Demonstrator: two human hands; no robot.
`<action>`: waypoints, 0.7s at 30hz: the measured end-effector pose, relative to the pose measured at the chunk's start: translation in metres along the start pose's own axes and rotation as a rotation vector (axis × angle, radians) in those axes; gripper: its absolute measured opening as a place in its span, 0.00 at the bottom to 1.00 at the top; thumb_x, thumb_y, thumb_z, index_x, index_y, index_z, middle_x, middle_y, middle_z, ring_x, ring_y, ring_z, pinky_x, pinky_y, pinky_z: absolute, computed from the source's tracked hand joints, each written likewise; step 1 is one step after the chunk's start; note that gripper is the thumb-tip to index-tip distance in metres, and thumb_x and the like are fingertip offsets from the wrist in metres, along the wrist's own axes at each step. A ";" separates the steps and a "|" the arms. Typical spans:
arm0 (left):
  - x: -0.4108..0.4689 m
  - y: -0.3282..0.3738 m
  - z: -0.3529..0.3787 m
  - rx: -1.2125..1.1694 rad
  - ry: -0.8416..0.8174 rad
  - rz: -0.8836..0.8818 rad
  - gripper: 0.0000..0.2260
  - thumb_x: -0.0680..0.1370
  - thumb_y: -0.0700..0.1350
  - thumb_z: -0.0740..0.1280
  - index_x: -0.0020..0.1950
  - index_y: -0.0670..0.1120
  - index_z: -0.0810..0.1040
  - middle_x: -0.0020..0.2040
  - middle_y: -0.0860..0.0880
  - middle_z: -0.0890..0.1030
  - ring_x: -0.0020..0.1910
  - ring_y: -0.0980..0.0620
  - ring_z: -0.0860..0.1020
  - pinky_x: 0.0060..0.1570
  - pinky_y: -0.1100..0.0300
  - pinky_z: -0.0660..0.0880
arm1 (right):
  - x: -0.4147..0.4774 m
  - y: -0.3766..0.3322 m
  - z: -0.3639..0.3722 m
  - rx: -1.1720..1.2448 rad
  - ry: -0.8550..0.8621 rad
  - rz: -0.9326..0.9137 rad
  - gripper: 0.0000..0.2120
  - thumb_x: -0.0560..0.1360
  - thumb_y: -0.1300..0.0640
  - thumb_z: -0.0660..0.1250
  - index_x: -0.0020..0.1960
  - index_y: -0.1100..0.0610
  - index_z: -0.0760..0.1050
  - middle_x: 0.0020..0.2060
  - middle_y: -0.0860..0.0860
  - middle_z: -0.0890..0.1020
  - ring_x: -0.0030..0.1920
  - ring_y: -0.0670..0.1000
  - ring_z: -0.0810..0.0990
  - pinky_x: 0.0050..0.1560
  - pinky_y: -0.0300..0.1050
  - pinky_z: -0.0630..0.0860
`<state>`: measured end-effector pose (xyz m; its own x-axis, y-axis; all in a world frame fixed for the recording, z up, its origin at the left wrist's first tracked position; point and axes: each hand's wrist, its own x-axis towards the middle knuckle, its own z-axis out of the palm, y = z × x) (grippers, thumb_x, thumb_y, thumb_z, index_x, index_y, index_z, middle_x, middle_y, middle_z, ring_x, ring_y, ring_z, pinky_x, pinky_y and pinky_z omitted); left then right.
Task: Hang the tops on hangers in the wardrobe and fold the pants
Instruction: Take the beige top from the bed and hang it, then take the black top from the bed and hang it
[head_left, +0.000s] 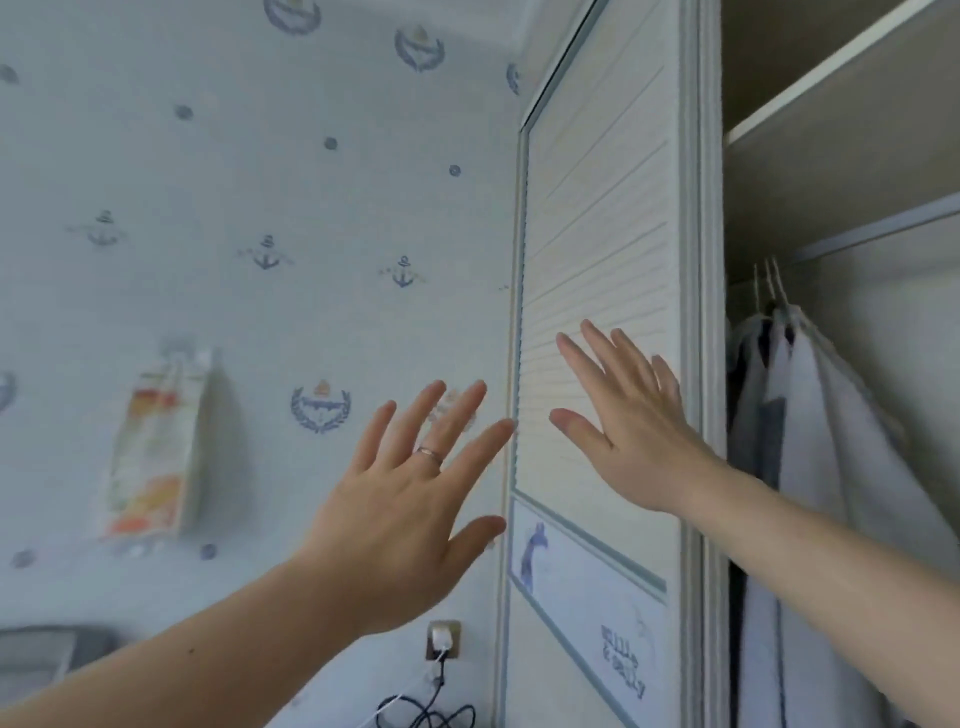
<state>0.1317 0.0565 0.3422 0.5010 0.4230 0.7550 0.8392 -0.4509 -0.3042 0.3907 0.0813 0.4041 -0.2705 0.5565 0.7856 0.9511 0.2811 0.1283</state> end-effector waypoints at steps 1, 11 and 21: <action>-0.029 -0.019 -0.014 0.020 -0.028 -0.016 0.31 0.81 0.69 0.41 0.81 0.61 0.38 0.81 0.56 0.33 0.80 0.49 0.32 0.79 0.43 0.40 | -0.004 -0.033 0.002 0.048 -0.010 -0.047 0.34 0.77 0.28 0.37 0.79 0.38 0.36 0.80 0.40 0.37 0.79 0.46 0.33 0.78 0.61 0.38; -0.333 -0.145 -0.173 0.257 -0.332 -0.459 0.33 0.80 0.69 0.43 0.81 0.60 0.37 0.82 0.55 0.34 0.80 0.49 0.32 0.78 0.43 0.41 | -0.044 -0.373 0.041 0.471 -0.212 -0.494 0.34 0.77 0.30 0.38 0.80 0.40 0.38 0.81 0.40 0.41 0.80 0.45 0.35 0.79 0.57 0.37; -0.584 -0.134 -0.303 0.422 -0.492 -0.996 0.34 0.79 0.69 0.46 0.83 0.58 0.47 0.83 0.54 0.40 0.81 0.48 0.37 0.79 0.41 0.43 | -0.139 -0.654 0.055 0.855 -0.305 -0.957 0.34 0.79 0.33 0.46 0.81 0.44 0.51 0.81 0.45 0.54 0.81 0.50 0.50 0.78 0.62 0.47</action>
<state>-0.3378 -0.3684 0.1185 -0.4613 0.7387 0.4915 0.8625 0.5033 0.0532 -0.2022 -0.1367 0.1782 -0.9089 -0.0160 0.4168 0.0028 0.9990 0.0445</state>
